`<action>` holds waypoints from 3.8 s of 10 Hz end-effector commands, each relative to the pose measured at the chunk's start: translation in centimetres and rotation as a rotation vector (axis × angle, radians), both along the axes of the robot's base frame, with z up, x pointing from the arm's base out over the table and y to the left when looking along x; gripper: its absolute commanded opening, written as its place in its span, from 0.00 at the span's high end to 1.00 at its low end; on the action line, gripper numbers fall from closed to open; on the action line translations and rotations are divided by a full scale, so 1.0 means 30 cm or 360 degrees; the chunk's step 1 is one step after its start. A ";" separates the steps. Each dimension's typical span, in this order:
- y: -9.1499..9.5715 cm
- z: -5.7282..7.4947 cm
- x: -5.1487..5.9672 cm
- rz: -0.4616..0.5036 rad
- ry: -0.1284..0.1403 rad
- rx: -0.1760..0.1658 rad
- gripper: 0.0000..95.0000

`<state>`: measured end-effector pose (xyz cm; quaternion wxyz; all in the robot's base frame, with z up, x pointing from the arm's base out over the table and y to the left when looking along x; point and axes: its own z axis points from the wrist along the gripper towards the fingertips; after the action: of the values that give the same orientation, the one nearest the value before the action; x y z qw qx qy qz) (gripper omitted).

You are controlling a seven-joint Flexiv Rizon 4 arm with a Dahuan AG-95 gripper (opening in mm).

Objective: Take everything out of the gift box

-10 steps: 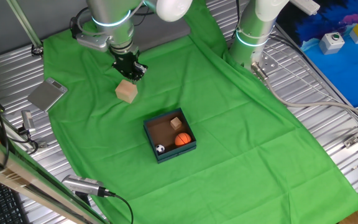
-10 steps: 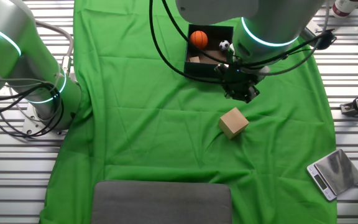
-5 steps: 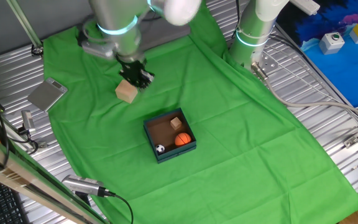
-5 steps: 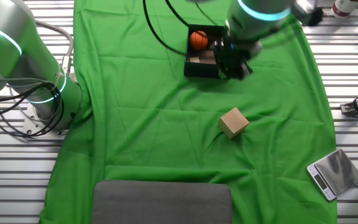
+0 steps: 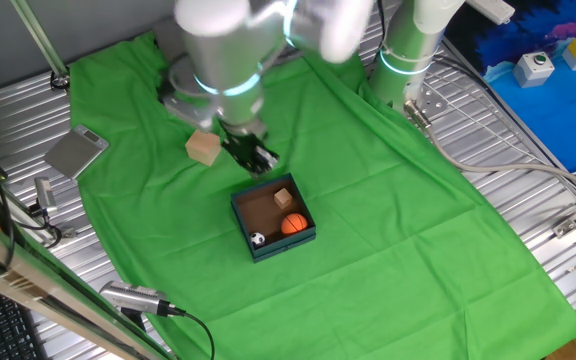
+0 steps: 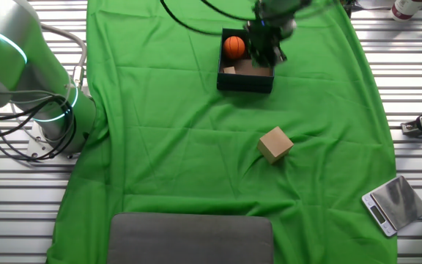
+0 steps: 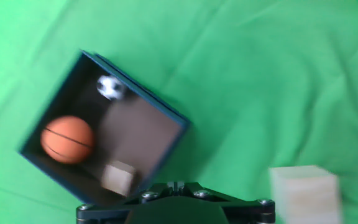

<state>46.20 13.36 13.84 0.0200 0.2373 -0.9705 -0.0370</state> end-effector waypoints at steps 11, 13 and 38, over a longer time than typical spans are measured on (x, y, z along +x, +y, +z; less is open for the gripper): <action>0.048 -0.016 0.002 0.0290 0.0033 0.0054 1.00; 0.065 -0.023 0.008 0.0284 0.0023 0.0046 1.00; 0.267 -0.209 -0.102 0.0325 -0.0114 0.0029 0.40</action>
<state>43.09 21.32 7.59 -0.0137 0.3358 -0.9411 -0.0364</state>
